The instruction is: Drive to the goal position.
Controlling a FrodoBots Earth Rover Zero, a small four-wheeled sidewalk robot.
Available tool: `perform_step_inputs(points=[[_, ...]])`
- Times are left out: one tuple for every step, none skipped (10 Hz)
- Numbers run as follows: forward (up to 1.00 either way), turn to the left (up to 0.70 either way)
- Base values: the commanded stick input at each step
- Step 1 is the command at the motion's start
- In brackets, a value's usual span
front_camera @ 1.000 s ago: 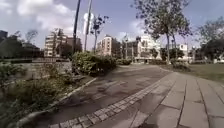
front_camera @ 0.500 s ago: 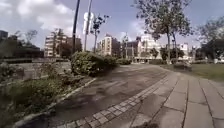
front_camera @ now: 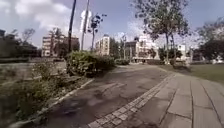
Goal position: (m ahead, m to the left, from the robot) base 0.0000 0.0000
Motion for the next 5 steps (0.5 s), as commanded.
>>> perform_step_inputs(points=[[0.18, -0.09], [0.0, 0.0], [0.0, 0.0], [0.0, 0.0], [0.0, 0.0]])
